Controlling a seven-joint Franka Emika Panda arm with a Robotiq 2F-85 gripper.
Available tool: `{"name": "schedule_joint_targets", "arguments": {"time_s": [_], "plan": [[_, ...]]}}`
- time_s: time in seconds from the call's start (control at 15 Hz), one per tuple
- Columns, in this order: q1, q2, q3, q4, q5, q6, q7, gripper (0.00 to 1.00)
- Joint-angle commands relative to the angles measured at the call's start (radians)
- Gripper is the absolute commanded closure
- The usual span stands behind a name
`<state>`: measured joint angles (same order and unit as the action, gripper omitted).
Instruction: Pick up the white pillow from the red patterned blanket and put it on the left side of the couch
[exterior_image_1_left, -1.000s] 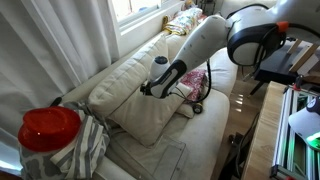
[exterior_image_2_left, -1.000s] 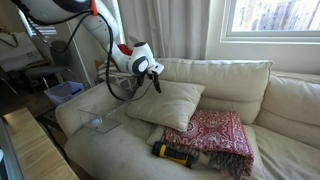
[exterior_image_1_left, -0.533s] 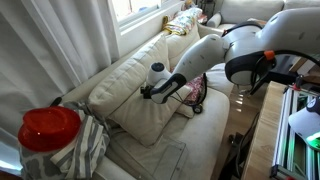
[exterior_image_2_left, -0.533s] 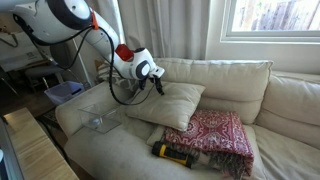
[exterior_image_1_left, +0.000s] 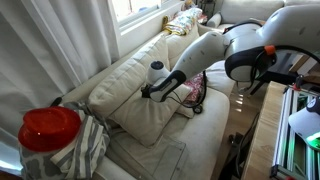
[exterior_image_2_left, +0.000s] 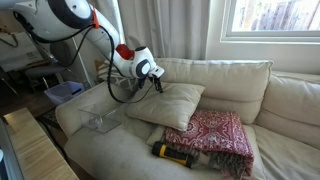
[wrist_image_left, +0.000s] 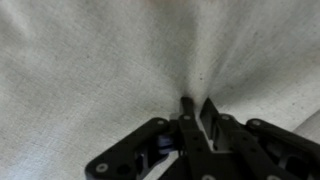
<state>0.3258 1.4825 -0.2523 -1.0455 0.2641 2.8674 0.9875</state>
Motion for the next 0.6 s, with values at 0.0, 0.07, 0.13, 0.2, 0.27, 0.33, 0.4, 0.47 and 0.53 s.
{"name": "schedule_joint_targets", "arguments": {"time_s": [0.0,0.07,0.13,0.2,0.27,0.33,0.4,0.47,0.53], "plan": [[-0.070,0.032,0.082,0.053,-0.018,-0.054,0.002,1.00],[-0.082,0.027,0.101,0.047,-0.014,-0.051,0.001,1.00],[-0.094,0.020,0.119,0.042,-0.012,-0.045,-0.004,0.99],[-0.109,0.020,0.141,0.044,-0.009,-0.040,-0.011,0.99],[-0.123,0.019,0.161,0.050,-0.005,-0.038,-0.017,0.99],[-0.142,0.019,0.193,0.064,0.000,-0.043,-0.034,0.99],[-0.144,-0.005,0.204,0.034,0.018,-0.031,-0.055,0.99],[-0.159,-0.042,0.234,-0.012,0.020,-0.015,-0.083,0.99],[-0.165,-0.077,0.243,-0.061,0.018,-0.007,-0.097,0.99]]}}
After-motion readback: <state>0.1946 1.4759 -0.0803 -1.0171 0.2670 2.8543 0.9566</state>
